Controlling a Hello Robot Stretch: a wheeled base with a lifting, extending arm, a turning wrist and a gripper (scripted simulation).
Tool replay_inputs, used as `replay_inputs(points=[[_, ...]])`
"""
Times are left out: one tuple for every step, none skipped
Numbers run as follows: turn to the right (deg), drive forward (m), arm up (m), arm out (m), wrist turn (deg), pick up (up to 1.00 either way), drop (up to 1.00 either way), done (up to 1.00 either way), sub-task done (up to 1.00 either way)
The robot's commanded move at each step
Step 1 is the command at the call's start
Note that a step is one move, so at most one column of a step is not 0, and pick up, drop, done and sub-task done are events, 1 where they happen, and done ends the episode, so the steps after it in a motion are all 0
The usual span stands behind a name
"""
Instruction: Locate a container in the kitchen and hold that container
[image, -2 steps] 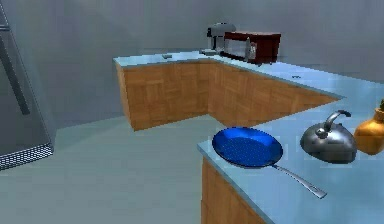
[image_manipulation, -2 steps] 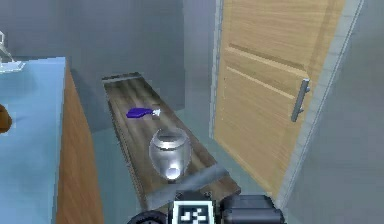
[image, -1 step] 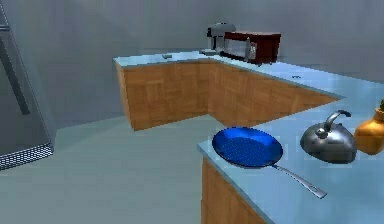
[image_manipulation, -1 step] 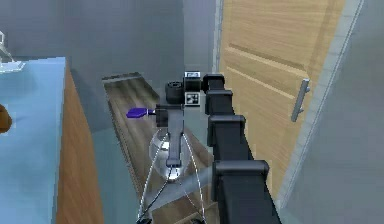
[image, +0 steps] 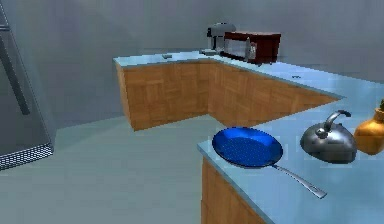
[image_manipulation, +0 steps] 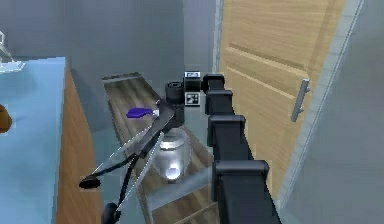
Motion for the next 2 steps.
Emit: replay_inputs(points=[[0.0, 0.00, 0.00, 0.00, 45.0, 0.00, 0.00, 0.00, 0.00], [0.0, 0.00, 0.00, 0.00, 45.0, 0.00, 0.00, 0.00, 0.00]])
